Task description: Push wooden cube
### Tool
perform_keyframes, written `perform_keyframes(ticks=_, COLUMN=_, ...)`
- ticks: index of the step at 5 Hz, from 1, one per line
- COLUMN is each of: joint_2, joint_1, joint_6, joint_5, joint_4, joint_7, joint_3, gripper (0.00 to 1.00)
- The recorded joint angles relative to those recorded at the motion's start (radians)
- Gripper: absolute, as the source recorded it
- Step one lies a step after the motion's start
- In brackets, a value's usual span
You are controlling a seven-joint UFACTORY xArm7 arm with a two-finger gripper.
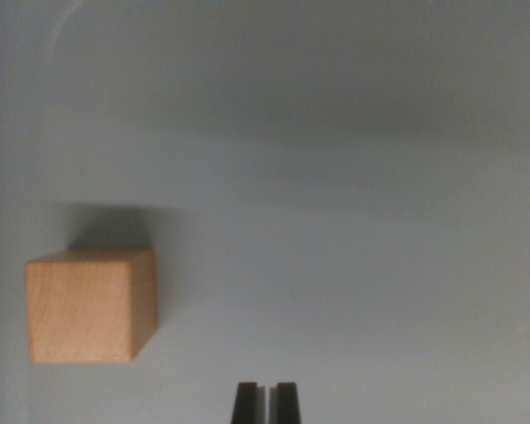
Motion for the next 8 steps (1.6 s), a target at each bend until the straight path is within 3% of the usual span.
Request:
perform_keyframes(ticks=1, joint_2=0.000, joint_1=0.0000, joint_6=0.000, joint_5=0.0000, joint_4=0.000, joint_7=0.000, joint_3=0.000, gripper=0.00)
perform_keyframes(ticks=2, joint_2=0.025, joint_1=0.0180, joint_6=-0.042, joint_5=-0.0046, joint_4=-0.023, joint_7=0.025, joint_3=0.011, gripper=0.00)
perform_keyframes(ticks=3, joint_2=0.025, joint_1=0.0180, joint_6=-0.042, joint_5=-0.0046, joint_4=-0.023, joint_7=0.025, joint_3=0.011, gripper=0.00)
perform_keyframes(ticks=4, joint_2=0.050, joint_1=0.0359, joint_6=-0.083, joint_5=-0.0091, joint_4=-0.046, joint_7=0.049, joint_3=0.022, gripper=0.00)
perform_keyframes(ticks=5, joint_2=0.050, joint_1=0.0359, joint_6=-0.083, joint_5=-0.0091, joint_4=-0.046, joint_7=0.049, joint_3=0.022, gripper=0.00)
perform_keyframes(ticks=6, joint_2=0.073, joint_1=0.0524, joint_6=-0.122, joint_5=-0.0133, joint_4=-0.067, joint_7=0.072, joint_3=0.032, gripper=0.00)
perform_keyframes(ticks=7, joint_2=0.073, joint_1=0.0524, joint_6=-0.122, joint_5=-0.0133, joint_4=-0.067, joint_7=0.072, joint_3=0.032, gripper=0.00)
perform_keyframes(ticks=8, joint_2=0.093, joint_1=0.0669, joint_6=-0.155, joint_5=-0.0170, joint_4=-0.086, joint_7=0.092, joint_3=0.041, gripper=0.00)
